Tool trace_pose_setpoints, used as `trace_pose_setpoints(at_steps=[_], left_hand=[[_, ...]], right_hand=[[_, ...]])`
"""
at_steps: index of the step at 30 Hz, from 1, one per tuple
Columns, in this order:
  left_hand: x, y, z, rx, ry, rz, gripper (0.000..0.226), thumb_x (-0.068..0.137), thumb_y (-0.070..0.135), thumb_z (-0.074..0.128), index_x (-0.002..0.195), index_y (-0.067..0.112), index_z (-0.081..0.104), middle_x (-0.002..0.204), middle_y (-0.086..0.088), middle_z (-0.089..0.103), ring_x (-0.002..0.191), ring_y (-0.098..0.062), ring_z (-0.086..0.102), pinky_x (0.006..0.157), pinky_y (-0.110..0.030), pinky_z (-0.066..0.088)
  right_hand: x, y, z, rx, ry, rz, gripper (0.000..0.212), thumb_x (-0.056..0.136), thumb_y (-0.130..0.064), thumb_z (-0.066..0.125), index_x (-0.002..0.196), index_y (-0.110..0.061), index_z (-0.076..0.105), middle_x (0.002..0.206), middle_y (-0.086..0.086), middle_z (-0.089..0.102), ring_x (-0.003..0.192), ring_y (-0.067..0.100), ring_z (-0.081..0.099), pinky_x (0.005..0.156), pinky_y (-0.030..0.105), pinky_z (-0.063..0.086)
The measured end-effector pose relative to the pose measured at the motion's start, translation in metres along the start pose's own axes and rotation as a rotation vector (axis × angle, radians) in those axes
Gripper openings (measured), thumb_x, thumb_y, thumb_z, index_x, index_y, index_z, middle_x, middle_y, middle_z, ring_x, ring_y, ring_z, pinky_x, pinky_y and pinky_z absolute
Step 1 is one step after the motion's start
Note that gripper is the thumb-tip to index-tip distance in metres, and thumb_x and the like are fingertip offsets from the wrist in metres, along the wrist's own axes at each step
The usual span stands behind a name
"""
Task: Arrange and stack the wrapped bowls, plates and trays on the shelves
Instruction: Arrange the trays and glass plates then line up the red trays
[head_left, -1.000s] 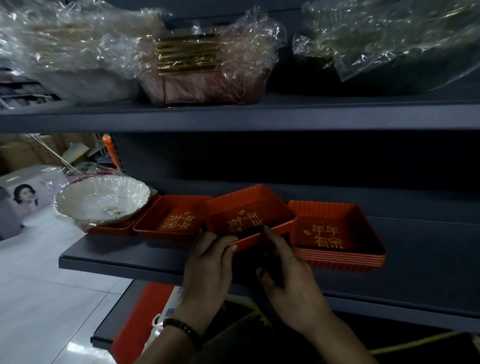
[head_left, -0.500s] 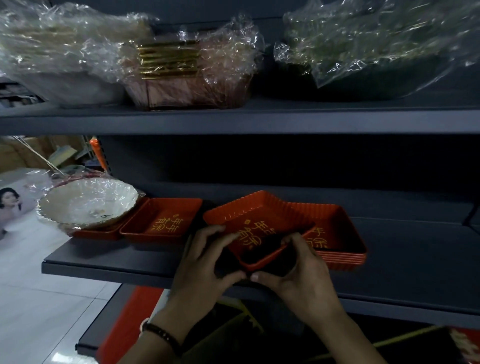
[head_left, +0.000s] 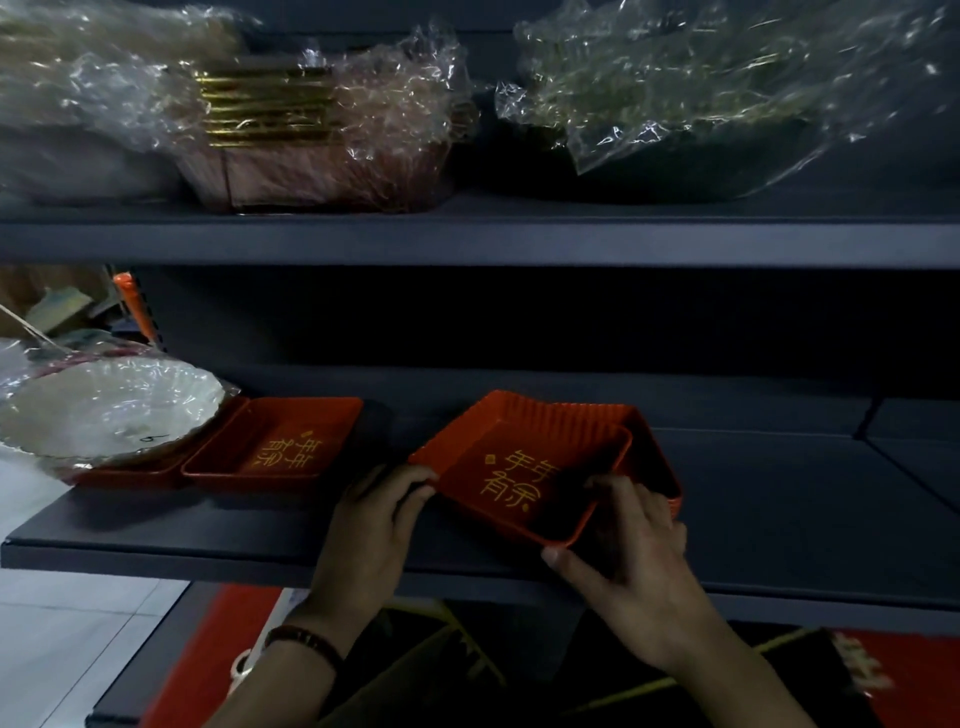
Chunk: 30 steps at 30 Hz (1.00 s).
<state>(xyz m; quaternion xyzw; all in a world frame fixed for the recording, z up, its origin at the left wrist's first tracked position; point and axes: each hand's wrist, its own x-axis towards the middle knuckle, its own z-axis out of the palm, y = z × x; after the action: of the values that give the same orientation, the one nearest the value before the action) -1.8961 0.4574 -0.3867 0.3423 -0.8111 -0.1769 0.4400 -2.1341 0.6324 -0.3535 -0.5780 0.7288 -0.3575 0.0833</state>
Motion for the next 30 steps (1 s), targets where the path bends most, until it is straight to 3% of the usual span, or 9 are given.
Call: trace_pose_setpoints(at_steps=[3,6,9,13,19,23,26,30], left_hand=[[0.001,0.015,0.010,-0.035,0.055,0.016,0.023,0.100,0.037,0.060,0.112,0.028,0.077,0.112,0.014,0.064,0.108,-0.003,0.063,0.090,-0.017,0.051],[0.001,0.027,0.022,-0.079,0.075,0.009,0.023,0.098,0.038,0.064,0.112,0.027,0.079,0.111,0.011,0.061,0.107,-0.007,0.064,0.092,-0.013,0.049],[0.002,0.038,0.034,-0.127,0.089,-0.012,0.023,0.095,0.037,0.069,0.113,0.029,0.081,0.110,0.014,0.062,0.106,-0.004,0.064,0.091,-0.011,0.049],[0.005,0.049,0.048,-0.181,0.110,-0.027,0.021,0.095,0.031,0.073,0.114,0.030,0.081,0.107,0.015,0.065,0.105,-0.002,0.066,0.088,-0.009,0.049],[0.010,0.060,0.074,-0.230,0.124,-0.061,0.017,0.095,0.027,0.077,0.111,0.033,0.079,0.108,0.017,0.065,0.107,0.000,0.065,0.084,-0.006,0.050],[0.014,0.061,0.086,-0.242,0.121,-0.098,0.017,0.094,0.032,0.078,0.111,0.035,0.078,0.108,0.017,0.064,0.107,0.002,0.062,0.083,-0.004,0.048],[0.019,0.058,0.092,-0.220,0.139,-0.093,0.017,0.092,0.033,0.079,0.109,0.036,0.079,0.110,0.019,0.061,0.108,-0.001,0.062,0.086,-0.006,0.048],[0.021,0.049,0.099,-0.222,0.074,-0.106,0.013,0.091,0.042,0.076,0.103,0.040,0.080,0.127,0.018,0.055,0.124,-0.007,0.056,0.101,-0.020,0.047]], right_hand=[[0.001,0.010,-0.009,-0.066,-0.004,-0.011,0.055,0.096,-0.075,0.035,0.148,-0.058,0.030,0.143,-0.024,0.036,0.138,0.004,0.025,0.114,0.034,0.023],[0.001,0.017,-0.014,-0.012,0.059,0.021,0.039,0.103,-0.056,0.046,0.141,-0.061,0.038,0.142,-0.023,0.044,0.135,0.002,0.029,0.119,0.043,0.031],[0.000,0.024,-0.017,-0.006,0.144,0.029,0.029,0.105,-0.041,0.053,0.129,-0.057,0.051,0.128,-0.030,0.051,0.126,0.003,0.039,0.112,0.051,0.042],[0.004,0.032,-0.025,-0.058,0.222,-0.001,0.025,0.104,-0.033,0.055,0.117,-0.054,0.059,0.114,-0.039,0.053,0.117,0.005,0.048,0.101,0.051,0.048],[0.011,0.045,-0.029,-0.087,0.387,0.011,0.028,0.100,-0.015,0.065,0.116,-0.036,0.073,0.103,-0.041,0.051,0.104,0.008,0.053,0.092,0.045,0.053],[0.018,0.060,-0.029,-0.149,0.470,-0.003,0.033,0.096,-0.005,0.073,0.120,-0.027,0.077,0.108,-0.016,0.071,0.102,0.021,0.061,0.086,0.036,0.051],[0.025,0.067,-0.028,-0.146,0.494,-0.005,0.033,0.095,-0.007,0.074,0.123,-0.025,0.077,0.116,-0.004,0.073,0.108,0.020,0.060,0.089,0.030,0.047],[0.030,0.073,-0.021,-0.132,0.469,0.056,0.037,0.094,-0.004,0.073,0.125,-0.025,0.077,0.129,0.003,0.069,0.119,0.024,0.061,0.097,0.040,0.054]])
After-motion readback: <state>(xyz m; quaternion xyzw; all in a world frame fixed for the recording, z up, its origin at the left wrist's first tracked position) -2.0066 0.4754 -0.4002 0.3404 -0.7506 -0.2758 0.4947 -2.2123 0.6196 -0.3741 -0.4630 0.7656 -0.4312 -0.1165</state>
